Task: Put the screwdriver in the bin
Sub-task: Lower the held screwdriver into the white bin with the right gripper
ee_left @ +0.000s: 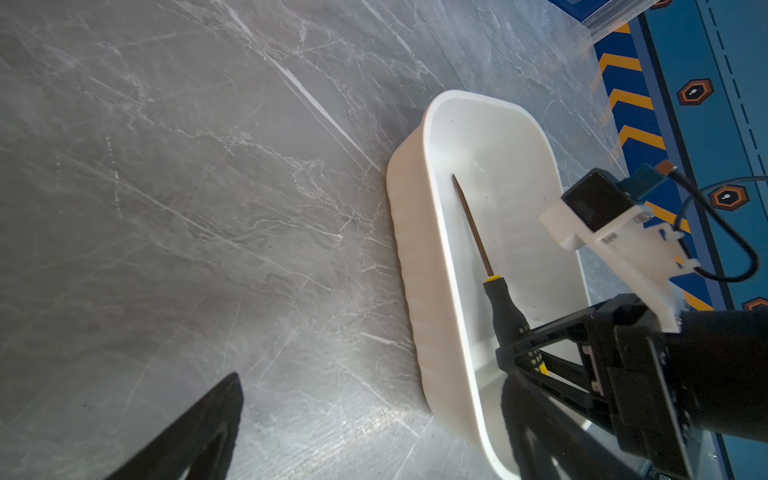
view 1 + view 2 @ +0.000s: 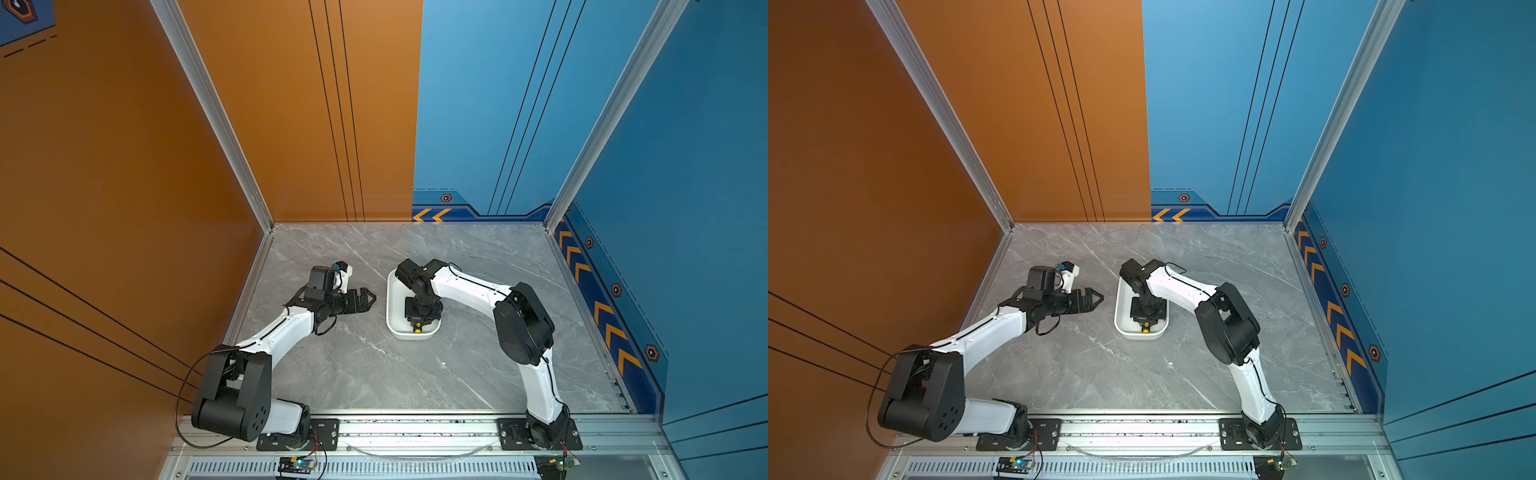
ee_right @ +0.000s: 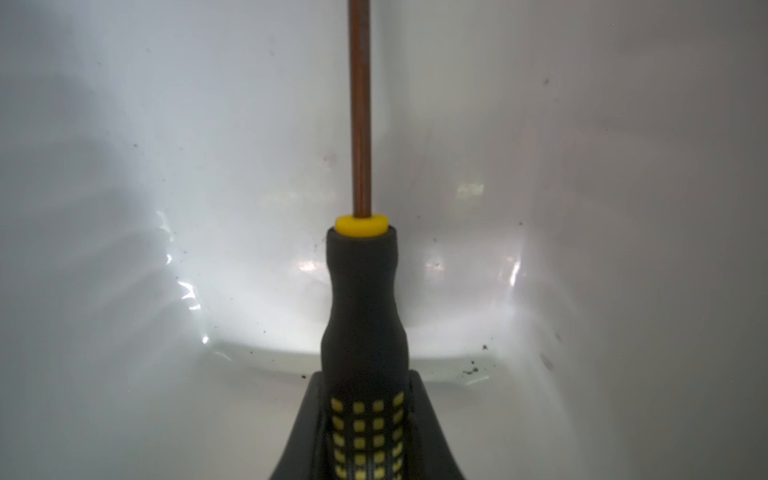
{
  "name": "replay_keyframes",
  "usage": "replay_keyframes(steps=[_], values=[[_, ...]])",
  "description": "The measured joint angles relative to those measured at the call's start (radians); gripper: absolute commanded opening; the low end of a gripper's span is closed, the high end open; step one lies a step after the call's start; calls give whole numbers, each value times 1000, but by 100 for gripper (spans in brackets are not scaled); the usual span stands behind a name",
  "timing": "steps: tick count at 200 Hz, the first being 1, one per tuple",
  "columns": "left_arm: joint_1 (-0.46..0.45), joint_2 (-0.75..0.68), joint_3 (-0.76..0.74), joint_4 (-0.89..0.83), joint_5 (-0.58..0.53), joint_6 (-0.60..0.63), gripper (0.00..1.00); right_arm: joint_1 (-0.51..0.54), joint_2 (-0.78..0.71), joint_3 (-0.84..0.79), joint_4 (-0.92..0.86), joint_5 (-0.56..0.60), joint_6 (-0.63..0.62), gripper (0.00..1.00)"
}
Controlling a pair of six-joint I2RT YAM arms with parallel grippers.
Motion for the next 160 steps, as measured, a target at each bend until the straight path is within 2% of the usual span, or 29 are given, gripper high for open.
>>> replay_keyframes(steps=[130, 160], values=[[0, 14, -6, 6, 55, 0, 98, 6, 48, 22, 14, 29, 3, 0], [0, 14, -6, 5, 55, 0, 98, 6, 54, 26, 13, 30, 3, 17]])
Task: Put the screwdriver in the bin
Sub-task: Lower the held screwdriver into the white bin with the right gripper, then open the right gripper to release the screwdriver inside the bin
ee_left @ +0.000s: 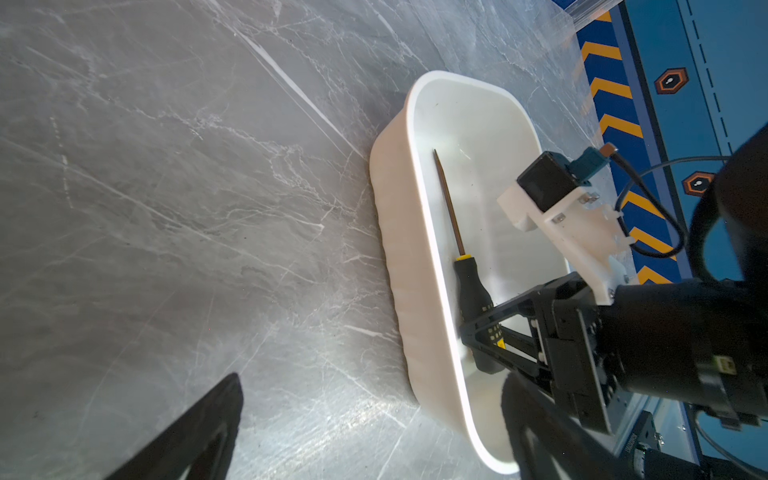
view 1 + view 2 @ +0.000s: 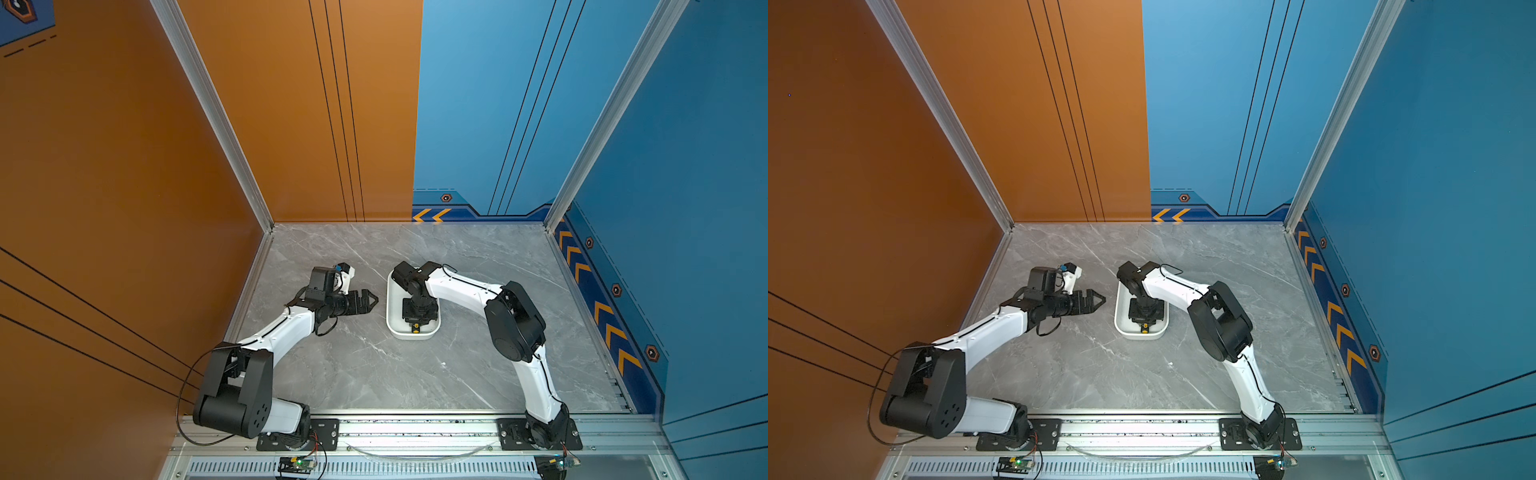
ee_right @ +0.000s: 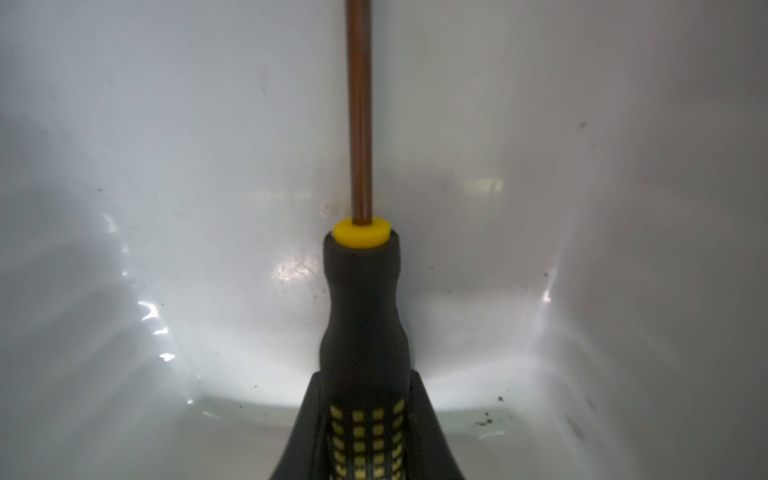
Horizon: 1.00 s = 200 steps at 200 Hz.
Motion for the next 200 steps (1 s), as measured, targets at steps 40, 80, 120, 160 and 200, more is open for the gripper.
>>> replay_keyframes(steps=[40, 80, 120, 160, 200], values=[[-1, 0, 0, 0, 0, 0, 98, 0, 11, 9, -2, -2, -1, 31], [-1, 0, 0, 0, 0, 0, 98, 1, 16, 14, 1, -6, -8, 42], [-1, 0, 0, 0, -1, 0, 98, 1, 10, 18, -5, -5, -11, 47], [-4, -3, 0, 0, 0, 0, 98, 0, -53, 42, -54, 3, -22, 51], [-6, -47, -30, 16, 21, 3, 98, -1, -283, 43, -91, 62, -134, 61]])
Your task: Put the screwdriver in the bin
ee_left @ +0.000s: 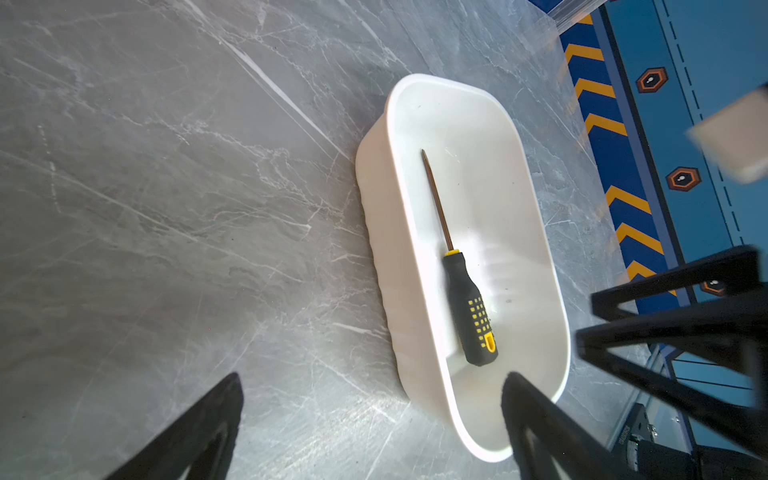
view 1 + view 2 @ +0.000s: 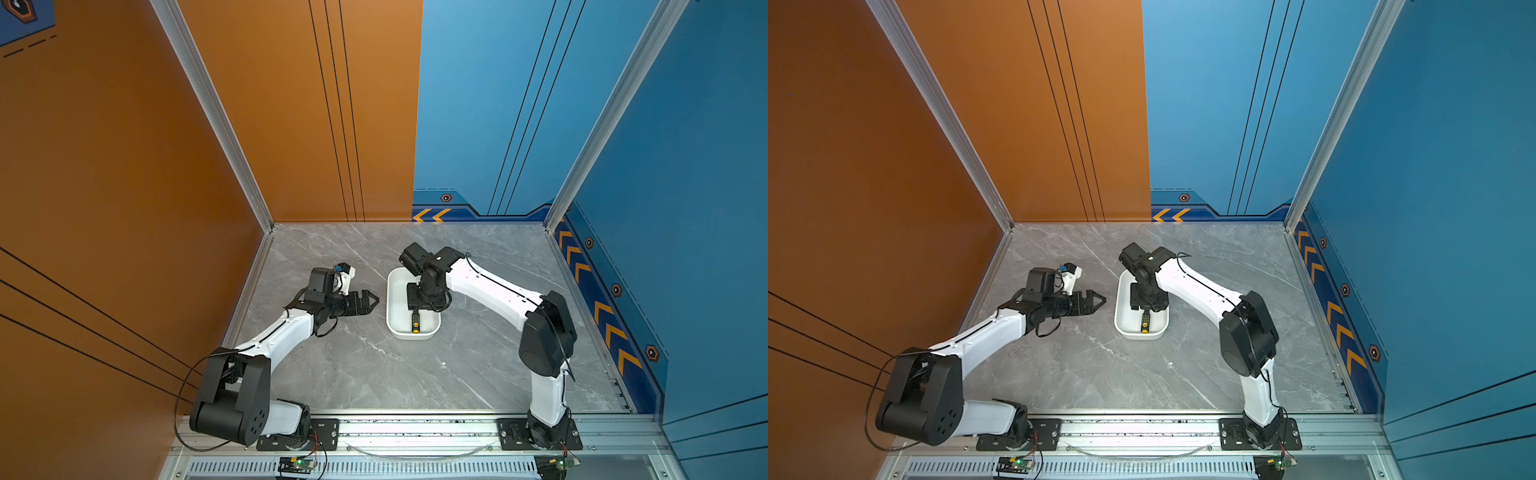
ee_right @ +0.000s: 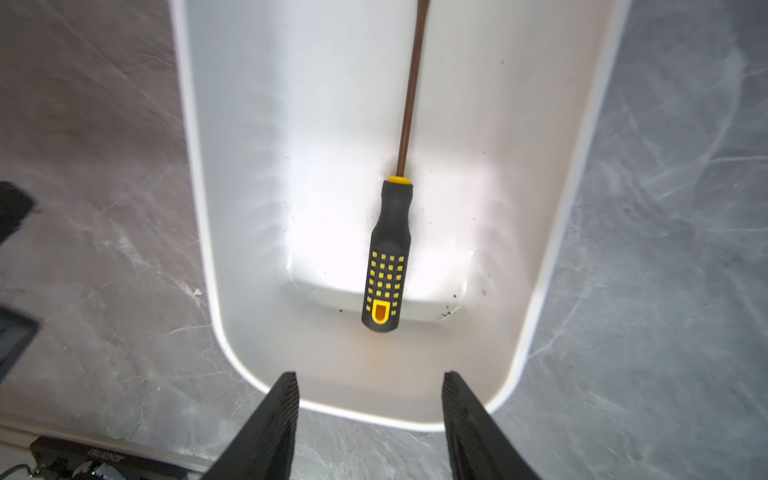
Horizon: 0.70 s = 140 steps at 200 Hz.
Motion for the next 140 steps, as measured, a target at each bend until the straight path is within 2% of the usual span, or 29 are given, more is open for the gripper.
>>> replay_keyframes(steps=[33, 69, 87, 107, 126, 140], values=[[0, -17, -30, 34, 37, 2, 98, -53, -244, -68, 3, 119, -164, 63], [-5, -17, -34, 68, 61, 4, 98, -232, -482, -312, 94, 248, -304, 65], [-11, -17, -35, 77, 64, 11, 98, -323, -603, -491, 212, 277, -366, 74], [-18, -37, -56, 103, 50, 34, 98, -442, -744, -693, 385, 275, -409, 75], [-23, -85, -92, 127, 21, 59, 98, -570, -867, -877, 572, 253, -431, 82], [-23, -126, -123, 159, 0, 76, 98, -638, -936, -1017, 727, 246, -447, 82]])
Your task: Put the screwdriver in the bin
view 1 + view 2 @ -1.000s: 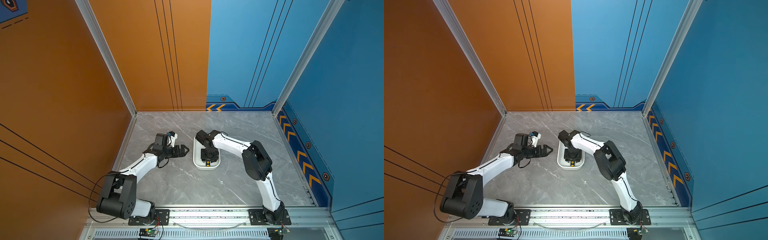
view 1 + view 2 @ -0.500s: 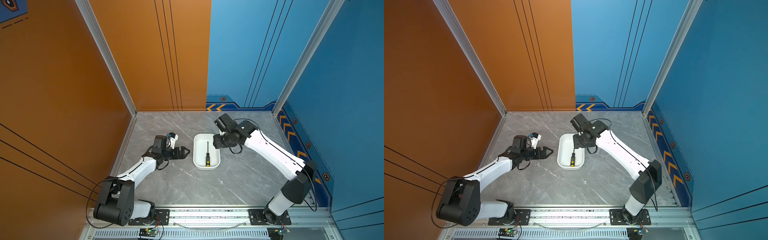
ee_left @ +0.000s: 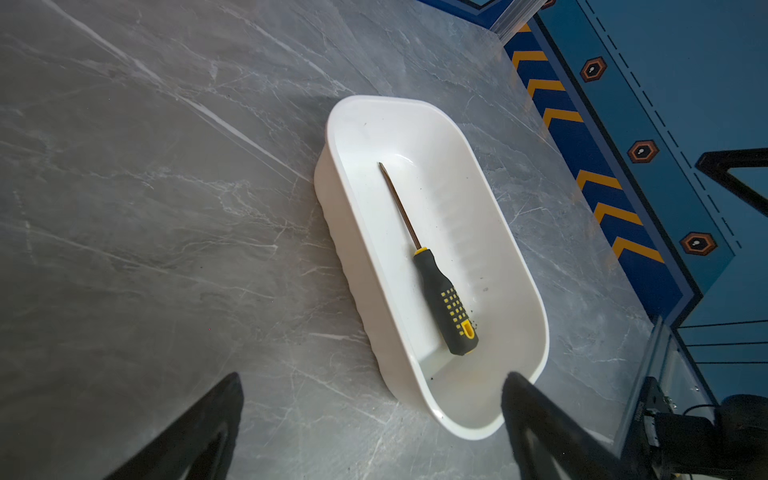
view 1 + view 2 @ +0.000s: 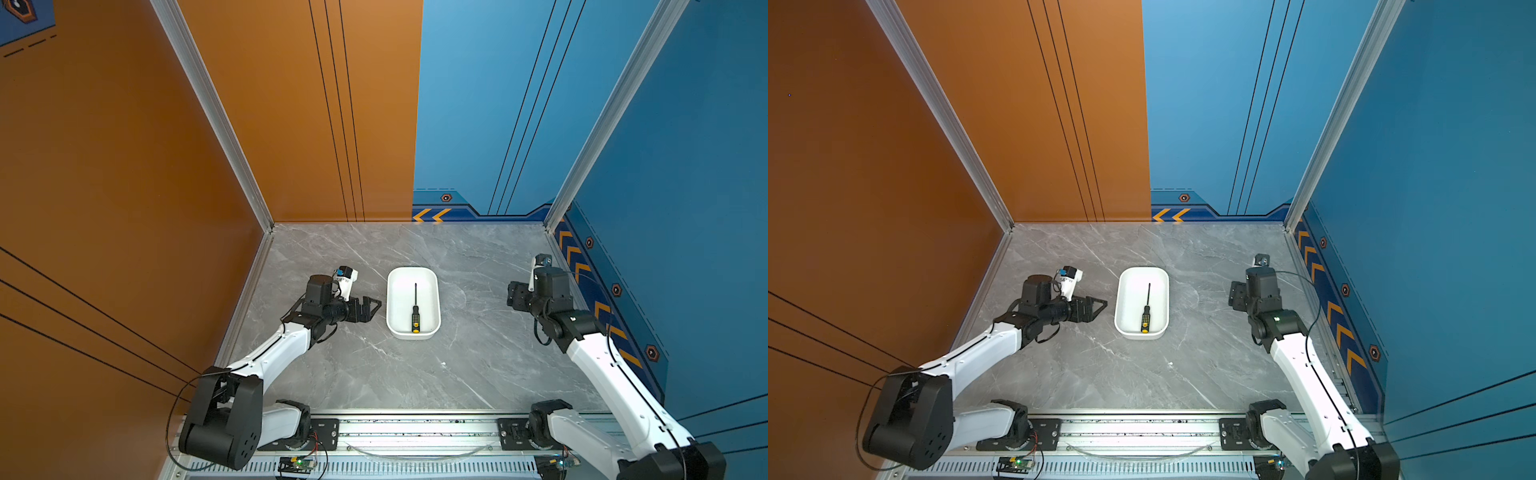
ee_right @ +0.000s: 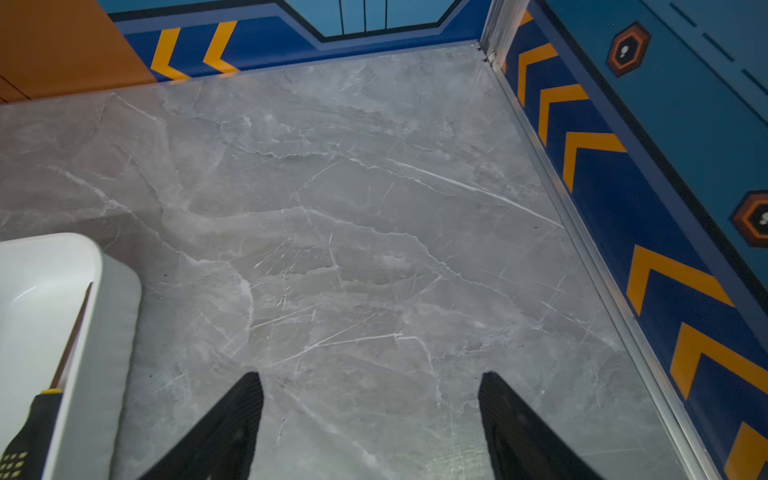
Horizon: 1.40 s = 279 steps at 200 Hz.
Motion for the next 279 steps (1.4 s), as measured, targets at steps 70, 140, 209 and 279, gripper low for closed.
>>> replay_keyframes(steps=[70, 140, 209, 279], values=[[6, -154, -196, 240, -143, 106, 98, -62, 108, -359, 634, -10, -92, 84], [49, -360, -348, 409, -377, 278, 98, -73, 310, -477, 1121, -13, -135, 85], [210, -61, -410, 669, -473, 300, 98, -53, 605, -492, 1441, -11, -150, 85], [244, 322, -303, 880, -476, 284, 98, -55, 607, -415, 1392, -13, -161, 86]])
